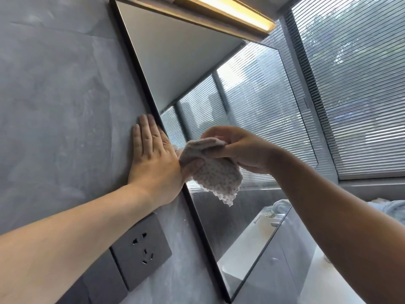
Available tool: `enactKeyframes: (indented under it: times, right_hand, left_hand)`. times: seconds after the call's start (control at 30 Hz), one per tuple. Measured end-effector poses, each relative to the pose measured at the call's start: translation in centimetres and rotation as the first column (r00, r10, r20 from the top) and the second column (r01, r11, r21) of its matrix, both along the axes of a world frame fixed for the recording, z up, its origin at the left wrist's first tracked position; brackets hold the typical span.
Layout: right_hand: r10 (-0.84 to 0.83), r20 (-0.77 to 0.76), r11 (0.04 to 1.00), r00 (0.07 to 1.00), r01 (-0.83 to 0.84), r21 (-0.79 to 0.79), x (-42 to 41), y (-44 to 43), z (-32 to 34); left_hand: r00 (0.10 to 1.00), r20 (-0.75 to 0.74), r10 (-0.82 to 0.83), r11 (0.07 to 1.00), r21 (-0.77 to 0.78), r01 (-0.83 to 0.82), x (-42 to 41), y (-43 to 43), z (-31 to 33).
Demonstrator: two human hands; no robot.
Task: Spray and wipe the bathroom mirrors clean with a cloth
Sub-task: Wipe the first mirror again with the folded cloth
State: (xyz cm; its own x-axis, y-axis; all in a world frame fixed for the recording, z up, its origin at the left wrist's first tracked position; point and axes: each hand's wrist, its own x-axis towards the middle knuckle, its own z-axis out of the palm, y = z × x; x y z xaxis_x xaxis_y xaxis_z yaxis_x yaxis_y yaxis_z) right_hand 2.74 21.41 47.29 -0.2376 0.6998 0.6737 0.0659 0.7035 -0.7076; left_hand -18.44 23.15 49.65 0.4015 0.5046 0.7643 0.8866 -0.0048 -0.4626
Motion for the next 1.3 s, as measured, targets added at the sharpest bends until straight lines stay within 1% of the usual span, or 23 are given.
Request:
enactKeyframes:
  times: [0.1,0.17,0.23,0.3,0.37,0.4,0.47,0.53,0.6,0.7,0.9,0.97,1.1,1.3]
  right_hand:
    - [-0.233,-0.102,0.970,0.967,0.238,0.041,-0.2,0.6,0.5]
    - [-0.413,-0.107,0.899,0.905,0.423,0.110,-0.6,1.3,0.7]
    - [-0.524,-0.099,0.815,0.846,0.532,0.232,-1.3,1.9,0.6]
    - [-0.642,-0.078,0.706,0.763,0.627,0.330,-2.1,2.3,0.1]
    - [-0.771,-0.048,0.571,0.635,0.722,0.390,-3.0,2.6,-0.5]
    - [-0.821,-0.057,0.497,0.568,0.760,0.420,-3.4,2.8,-0.9]
    - [-0.888,-0.122,0.337,0.443,0.808,0.483,-4.2,3.3,-1.5]
    - [-0.893,-0.219,0.251,0.393,0.840,0.481,-5.1,3.8,-1.9]
    - [-0.874,-0.305,0.218,0.378,0.867,0.448,-5.7,3.9,-2.2]
    - [-0.873,-0.364,0.167,0.324,0.901,0.401,-6.3,4.0,-2.7]
    - [-0.898,-0.362,0.074,0.248,0.899,0.432,-7.4,4.1,-2.9]
    - [-0.893,-0.371,0.059,0.255,0.883,0.466,-7.7,4.4,-2.9]
    - [-0.864,-0.353,0.124,0.359,0.831,0.542,-7.7,5.1,-3.2]
    - [-0.835,-0.262,0.282,0.484,0.785,0.552,-8.4,6.9,-3.4]
  left_hand:
    - [0.999,0.032,-0.019,0.999,-0.029,0.019,0.2,-0.2,0.0]
    - [0.999,0.046,-0.025,0.999,-0.032,0.026,0.3,-0.2,0.1]
    - [0.999,0.040,-0.021,1.000,-0.016,0.021,0.2,-0.1,0.0]
    - [1.000,0.019,-0.002,1.000,0.006,0.002,0.1,0.1,0.0]
    - [1.000,0.003,0.010,1.000,0.025,-0.010,0.0,0.3,0.0]
    - [1.000,-0.003,0.012,0.999,0.032,-0.012,0.0,0.4,0.0]
    - [1.000,-0.017,0.020,0.998,0.057,-0.019,0.0,0.6,-0.1]
    - [0.999,-0.024,0.032,0.997,0.073,-0.030,0.0,0.7,-0.2]
    - [0.999,-0.028,0.036,0.995,0.089,-0.033,0.1,0.7,-0.3]
    - [1.000,-0.018,0.012,0.994,0.109,-0.010,0.1,0.9,-0.3]
    - [0.999,-0.037,0.028,0.988,0.156,-0.022,0.0,1.9,-0.4]
    - [0.999,-0.037,0.028,0.987,0.160,-0.022,0.0,1.8,-0.4]
    - [0.999,-0.033,0.027,0.990,0.141,-0.023,0.1,1.6,-0.4]
    - [0.999,-0.039,0.033,0.993,0.114,-0.028,0.2,0.8,-0.1]
